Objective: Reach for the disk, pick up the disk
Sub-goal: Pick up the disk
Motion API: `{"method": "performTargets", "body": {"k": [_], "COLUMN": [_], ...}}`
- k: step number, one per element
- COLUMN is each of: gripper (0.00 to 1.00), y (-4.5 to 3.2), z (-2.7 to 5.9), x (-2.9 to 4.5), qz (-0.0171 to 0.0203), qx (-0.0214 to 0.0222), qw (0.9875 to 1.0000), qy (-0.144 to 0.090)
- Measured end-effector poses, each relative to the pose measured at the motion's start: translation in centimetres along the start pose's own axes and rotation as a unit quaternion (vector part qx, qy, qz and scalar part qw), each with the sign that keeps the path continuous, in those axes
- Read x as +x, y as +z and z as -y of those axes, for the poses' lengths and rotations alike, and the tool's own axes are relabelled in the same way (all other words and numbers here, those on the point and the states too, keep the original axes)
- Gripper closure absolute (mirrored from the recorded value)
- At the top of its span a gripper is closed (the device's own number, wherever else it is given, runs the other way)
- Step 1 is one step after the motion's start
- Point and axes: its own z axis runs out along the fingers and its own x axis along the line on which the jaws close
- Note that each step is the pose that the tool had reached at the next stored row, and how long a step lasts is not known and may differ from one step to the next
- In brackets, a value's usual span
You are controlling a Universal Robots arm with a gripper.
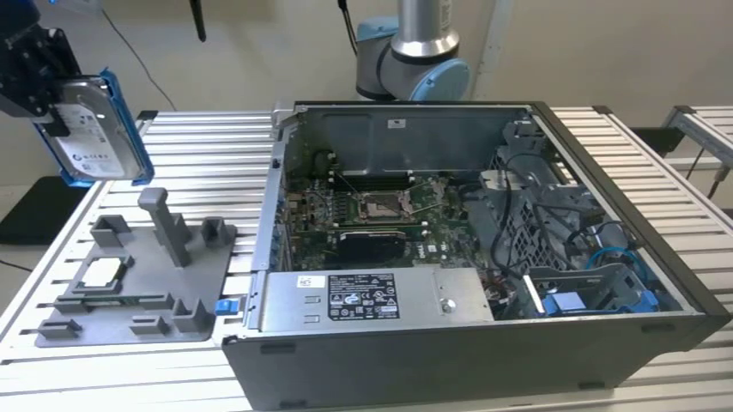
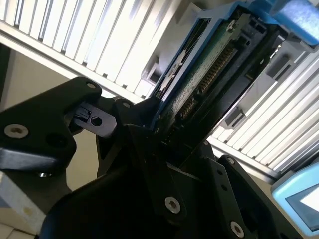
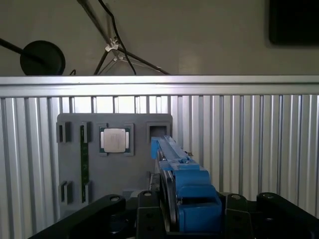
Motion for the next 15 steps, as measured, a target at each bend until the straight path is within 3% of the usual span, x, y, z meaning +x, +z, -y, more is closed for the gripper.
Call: {"method": "performTargets", "body": {"k": [15], "gripper": [1.00], "y": [-2.27], "z": [-0.03], "x": [-0.17], "qz": [0.0001], "qx": [0.0002], "qw": [1.0000], "qy": [0.000]}}
